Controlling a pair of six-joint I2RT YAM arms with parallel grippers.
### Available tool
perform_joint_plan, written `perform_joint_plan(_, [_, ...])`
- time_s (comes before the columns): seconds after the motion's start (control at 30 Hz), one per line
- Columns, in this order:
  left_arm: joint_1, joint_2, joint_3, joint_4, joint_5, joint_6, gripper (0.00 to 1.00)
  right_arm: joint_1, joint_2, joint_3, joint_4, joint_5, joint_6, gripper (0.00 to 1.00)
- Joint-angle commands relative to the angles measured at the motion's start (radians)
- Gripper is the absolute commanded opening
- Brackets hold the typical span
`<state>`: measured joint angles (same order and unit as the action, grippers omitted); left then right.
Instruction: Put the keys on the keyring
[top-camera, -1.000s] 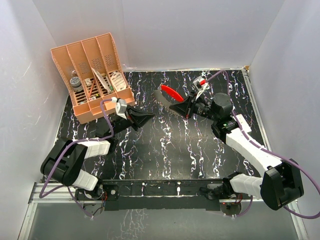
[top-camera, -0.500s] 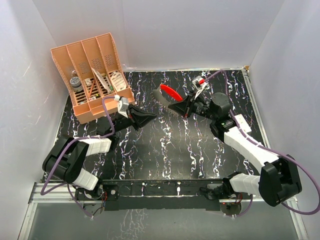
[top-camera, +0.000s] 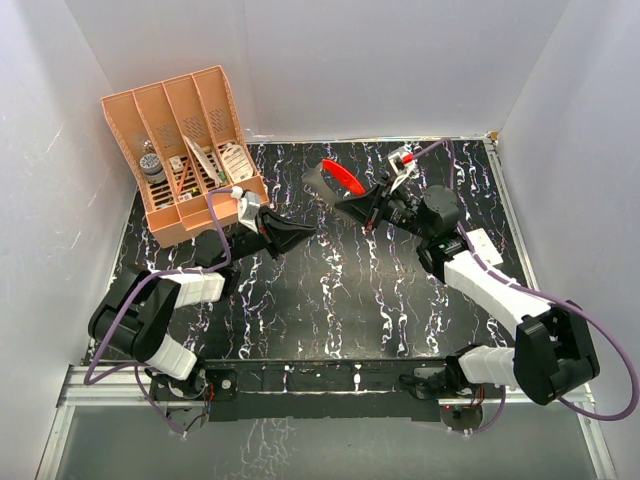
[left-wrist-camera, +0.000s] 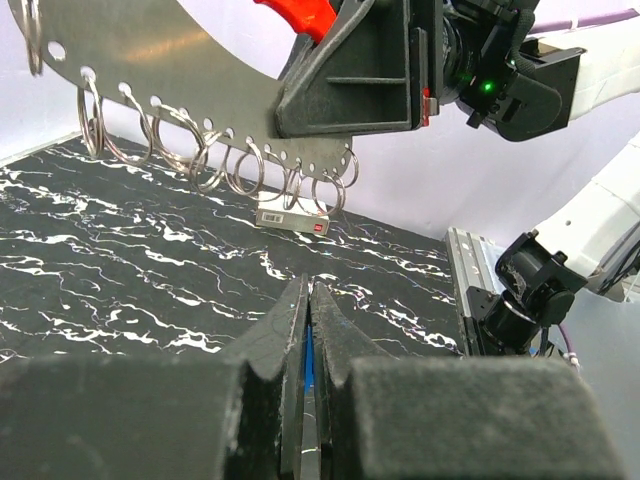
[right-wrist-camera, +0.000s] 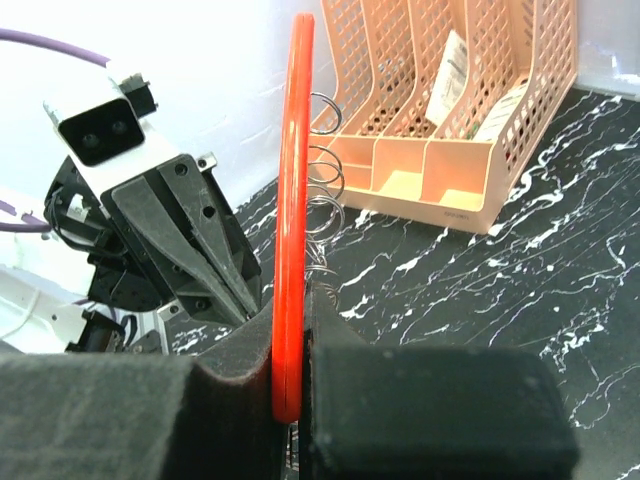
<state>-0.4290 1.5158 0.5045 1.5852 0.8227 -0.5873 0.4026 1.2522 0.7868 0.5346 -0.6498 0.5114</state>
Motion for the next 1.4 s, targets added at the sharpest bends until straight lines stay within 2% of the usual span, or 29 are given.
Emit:
perform_joint_plan(0.0, [-0.002,0.000,0.036,0.199,-0.004,-0.006,0.00,-0.004,0.010,-0.021,0.173,0.061,0.069,0.00])
perform_joint_plan(0.4, [-0.047,0.026,0.077,0.200,-0.034,-0.022,0.00,0.042,0.046,-0.054,0.277,0.147,0.097,0.00])
perform_joint_plan(1.37, [-0.094,0.052,0.088,0.199,-0.081,0.002,0.00,0.063,0.034,-0.052,0.305,0.146,0.096,0.00])
